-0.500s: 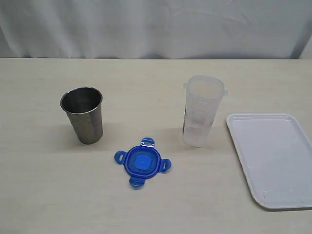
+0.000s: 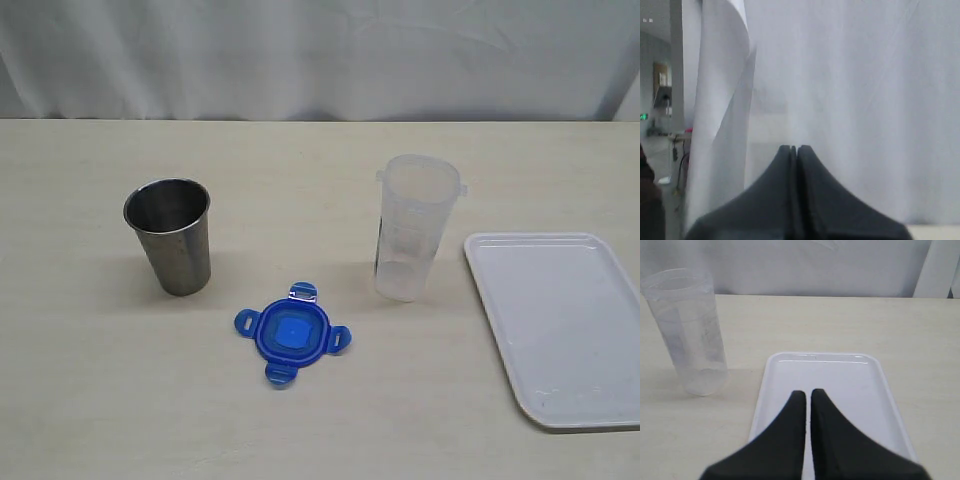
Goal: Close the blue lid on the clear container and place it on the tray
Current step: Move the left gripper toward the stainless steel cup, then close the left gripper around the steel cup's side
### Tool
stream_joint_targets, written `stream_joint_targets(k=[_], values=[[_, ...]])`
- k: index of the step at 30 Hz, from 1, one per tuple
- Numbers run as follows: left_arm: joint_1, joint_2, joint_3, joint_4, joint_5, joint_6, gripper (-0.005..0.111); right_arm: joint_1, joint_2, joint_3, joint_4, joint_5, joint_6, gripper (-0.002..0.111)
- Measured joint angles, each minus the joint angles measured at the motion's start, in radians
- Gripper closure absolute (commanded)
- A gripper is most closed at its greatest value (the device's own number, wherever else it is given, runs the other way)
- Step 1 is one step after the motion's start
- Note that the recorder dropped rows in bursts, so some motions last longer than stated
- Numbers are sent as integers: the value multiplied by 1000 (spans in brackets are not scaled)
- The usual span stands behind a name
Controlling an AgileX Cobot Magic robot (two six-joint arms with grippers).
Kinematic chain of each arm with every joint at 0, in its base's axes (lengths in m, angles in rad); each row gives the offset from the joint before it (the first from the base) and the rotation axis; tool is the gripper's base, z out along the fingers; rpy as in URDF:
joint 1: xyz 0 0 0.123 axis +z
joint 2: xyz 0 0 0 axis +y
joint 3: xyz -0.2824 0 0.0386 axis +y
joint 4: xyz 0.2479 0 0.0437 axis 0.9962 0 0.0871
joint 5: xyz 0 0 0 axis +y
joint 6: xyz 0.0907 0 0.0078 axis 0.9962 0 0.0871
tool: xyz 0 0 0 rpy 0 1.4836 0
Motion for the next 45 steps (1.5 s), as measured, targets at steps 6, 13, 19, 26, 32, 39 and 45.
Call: stream_joint_targets(k=[6,13,19,26,32,39,45], values=[[0,0,0,30,-250,-186,71,0,0,0,0,0,0,104],[0,0,0,136,-391,-205,4,0,0,0,0,0,0,104],[0,114,0,143,-526,-212,4,0,0,0,0,0,0,104],[0,573,-73,322,-598,-287,4,0,0,0,0,0,0,104],[0,1052,-74,435,-772,-245,4,0,0,0,0,0,0,104],[0,1427,-82,453,-956,-110,4,0,0,0,0,0,0,104],[0,1640,-172,589,-962,-66,4,0,0,0,0,0,0,104]])
